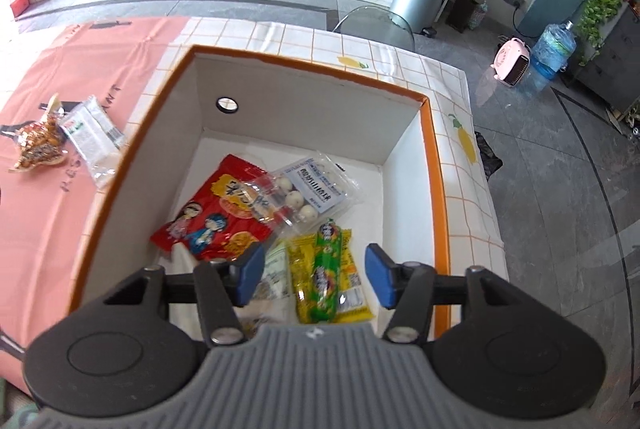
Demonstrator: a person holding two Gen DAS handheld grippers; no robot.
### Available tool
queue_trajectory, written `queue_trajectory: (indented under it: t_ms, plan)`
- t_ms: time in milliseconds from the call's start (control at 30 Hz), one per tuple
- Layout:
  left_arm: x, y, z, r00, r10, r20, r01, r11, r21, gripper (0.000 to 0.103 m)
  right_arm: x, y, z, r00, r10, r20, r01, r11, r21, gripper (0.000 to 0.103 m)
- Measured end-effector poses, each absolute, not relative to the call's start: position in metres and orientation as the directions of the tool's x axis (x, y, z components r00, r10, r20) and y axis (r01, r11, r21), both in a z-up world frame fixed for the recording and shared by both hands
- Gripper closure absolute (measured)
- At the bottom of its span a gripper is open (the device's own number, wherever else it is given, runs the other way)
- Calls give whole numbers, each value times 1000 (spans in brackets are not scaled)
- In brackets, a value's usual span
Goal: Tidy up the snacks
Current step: 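Move both tools back toward the nut pack and white bar pack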
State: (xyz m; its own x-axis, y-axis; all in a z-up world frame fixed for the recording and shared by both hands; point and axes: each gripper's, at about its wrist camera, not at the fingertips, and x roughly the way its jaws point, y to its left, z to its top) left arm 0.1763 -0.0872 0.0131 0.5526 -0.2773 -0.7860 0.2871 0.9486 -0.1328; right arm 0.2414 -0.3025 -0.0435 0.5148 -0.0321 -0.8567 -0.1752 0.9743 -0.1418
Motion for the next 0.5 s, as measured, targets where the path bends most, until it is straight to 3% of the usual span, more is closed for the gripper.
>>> queue_trajectory:
  t_ms: [200,300,500]
  plan:
    - [148,-74,20,627,-223,-746,261,963,-69,26,210,-287,-22,542,-13,-840,-154,982,-114,34]
    - [137,-65,21,639,-219,-737,248,966,-72,28,195,-275,-11,555,-18,-831,-129,986,-108,15]
    - [125,-43,20,608,-229,-760,252,964,-89,28,174,-247,3,543,77,-836,-153,988,-8,14]
